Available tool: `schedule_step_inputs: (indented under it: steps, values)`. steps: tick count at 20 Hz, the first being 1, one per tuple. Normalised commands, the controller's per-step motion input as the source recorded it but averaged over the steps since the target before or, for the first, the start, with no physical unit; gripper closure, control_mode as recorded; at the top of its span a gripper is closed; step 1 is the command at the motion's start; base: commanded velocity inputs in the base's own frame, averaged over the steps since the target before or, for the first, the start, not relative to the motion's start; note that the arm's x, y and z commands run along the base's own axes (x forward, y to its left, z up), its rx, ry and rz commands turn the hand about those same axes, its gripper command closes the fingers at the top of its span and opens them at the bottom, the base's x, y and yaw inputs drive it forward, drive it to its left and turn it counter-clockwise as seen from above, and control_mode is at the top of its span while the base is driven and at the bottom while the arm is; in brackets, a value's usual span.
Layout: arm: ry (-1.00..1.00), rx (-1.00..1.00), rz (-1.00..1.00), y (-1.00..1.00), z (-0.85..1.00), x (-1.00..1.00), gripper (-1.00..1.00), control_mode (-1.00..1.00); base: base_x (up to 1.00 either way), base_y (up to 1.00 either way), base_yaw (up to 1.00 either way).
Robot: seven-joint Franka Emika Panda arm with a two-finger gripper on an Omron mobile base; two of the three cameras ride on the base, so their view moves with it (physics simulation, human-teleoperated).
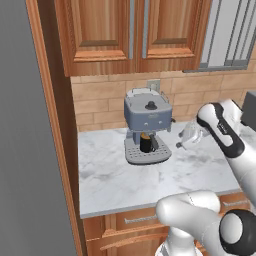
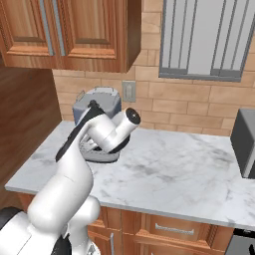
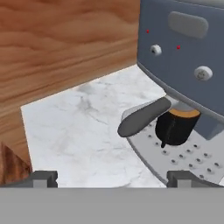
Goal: Pick up the brewed coffee from the coffee machine and place it next to the breakfast plate on the dining counter.
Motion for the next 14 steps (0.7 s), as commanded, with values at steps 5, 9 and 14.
schedule_step_inputs:
  steps: [5,9,14]
  values:
    - [-0.19,0.0,0.21,0.0,-0.34,0.29,-1.0,-1.0,0.0,0.0,0.0]
    - [-0.07,0.05,0.05,0.05,-0.24,0.18,-1.0,-1.0,0.0,0.0,0.0]
    - [0.0,0.14,0.0,0.12,-0.18,0.02,-1.0,-1.0,0.0,0.0,0.0]
